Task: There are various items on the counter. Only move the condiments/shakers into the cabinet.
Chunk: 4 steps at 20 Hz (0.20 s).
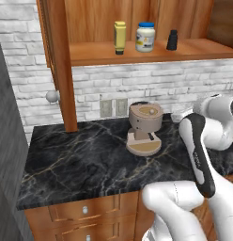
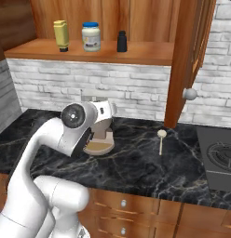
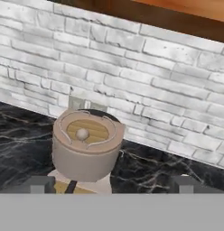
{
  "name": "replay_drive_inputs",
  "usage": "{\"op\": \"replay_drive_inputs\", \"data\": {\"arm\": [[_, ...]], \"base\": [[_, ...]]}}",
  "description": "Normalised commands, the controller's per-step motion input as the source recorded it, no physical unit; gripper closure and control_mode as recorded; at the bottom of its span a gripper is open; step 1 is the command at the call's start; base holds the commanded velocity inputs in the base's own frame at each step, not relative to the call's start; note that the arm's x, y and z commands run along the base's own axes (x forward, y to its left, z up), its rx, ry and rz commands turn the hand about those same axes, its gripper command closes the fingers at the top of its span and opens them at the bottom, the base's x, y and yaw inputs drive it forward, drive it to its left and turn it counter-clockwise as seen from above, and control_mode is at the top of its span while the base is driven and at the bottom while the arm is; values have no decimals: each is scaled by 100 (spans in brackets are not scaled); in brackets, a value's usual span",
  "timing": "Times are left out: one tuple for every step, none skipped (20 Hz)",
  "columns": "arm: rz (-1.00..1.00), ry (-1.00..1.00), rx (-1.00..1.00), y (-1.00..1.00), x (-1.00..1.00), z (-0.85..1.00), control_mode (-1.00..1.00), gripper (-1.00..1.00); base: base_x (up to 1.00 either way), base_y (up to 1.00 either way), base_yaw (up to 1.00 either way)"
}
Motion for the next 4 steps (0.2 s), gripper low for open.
{"op": "replay_drive_inputs", "data": {"arm": [[16,-42,-6,40,-100,0,-100,-100],[14,-59,0,9,-100,0,-100,-100],[12,-58,1,2,-100,0,-100,-100],[8,-69,0,1,-100,0,-100,-100]], "base": [[0,0,0],[0,0,0],[0,0,0],[0,0,0]]}}
